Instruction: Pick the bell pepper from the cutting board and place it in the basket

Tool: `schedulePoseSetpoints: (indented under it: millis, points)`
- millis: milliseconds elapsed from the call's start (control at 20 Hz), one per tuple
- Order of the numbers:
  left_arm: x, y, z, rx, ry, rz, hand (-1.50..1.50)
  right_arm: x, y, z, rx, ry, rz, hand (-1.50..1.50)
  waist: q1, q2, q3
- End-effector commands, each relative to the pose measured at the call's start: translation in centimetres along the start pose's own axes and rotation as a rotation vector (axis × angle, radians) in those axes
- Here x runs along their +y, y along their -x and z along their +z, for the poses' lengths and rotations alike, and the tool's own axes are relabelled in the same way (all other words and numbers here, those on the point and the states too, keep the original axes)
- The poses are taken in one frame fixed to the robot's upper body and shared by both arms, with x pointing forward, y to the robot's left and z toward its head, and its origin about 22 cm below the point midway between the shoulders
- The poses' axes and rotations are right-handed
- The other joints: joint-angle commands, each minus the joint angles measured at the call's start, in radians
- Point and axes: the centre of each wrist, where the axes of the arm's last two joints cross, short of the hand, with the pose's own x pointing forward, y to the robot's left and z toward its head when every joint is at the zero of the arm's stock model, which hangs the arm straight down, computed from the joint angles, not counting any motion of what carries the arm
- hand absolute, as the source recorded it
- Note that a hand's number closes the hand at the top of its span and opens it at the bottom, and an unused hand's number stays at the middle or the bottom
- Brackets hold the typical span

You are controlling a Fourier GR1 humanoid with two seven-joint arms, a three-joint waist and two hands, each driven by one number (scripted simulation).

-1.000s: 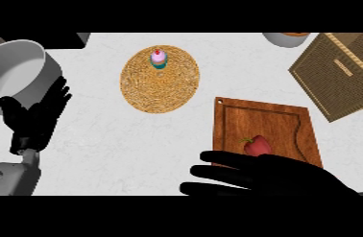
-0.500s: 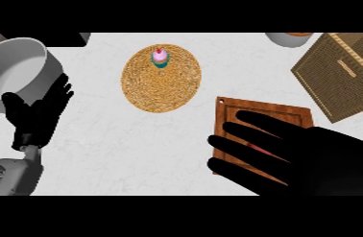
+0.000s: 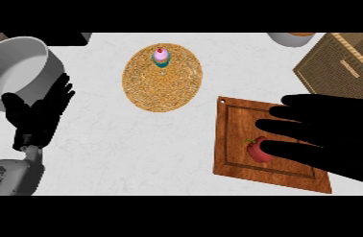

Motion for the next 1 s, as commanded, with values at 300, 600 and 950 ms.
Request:
schedulePoseSetpoints:
  millis: [300, 600, 950]
  points:
    - [-0.9, -0.9, -0.2, 0.001, 0.013, -0.010, 0.00, 4.1, 3.6, 1.4, -0.068, 0.075, -0.142, -1.50, 0.009, 0.005, 0.002]
    - [-0.1, 0.2, -0.5, -0.005, 0.016, -0.002, 0.00, 7.9, 5.2, -0.5, -0.094, 0.105, -0.143, -1.50, 0.013, 0.007, 0.003]
    - [-0.7, -1.0, -0.1, 0.007, 0.011, 0.007, 0.00, 14.2, 7.7, -4.2, -0.130, 0.173, -0.225, -1.50, 0.016, 0.005, 0.002]
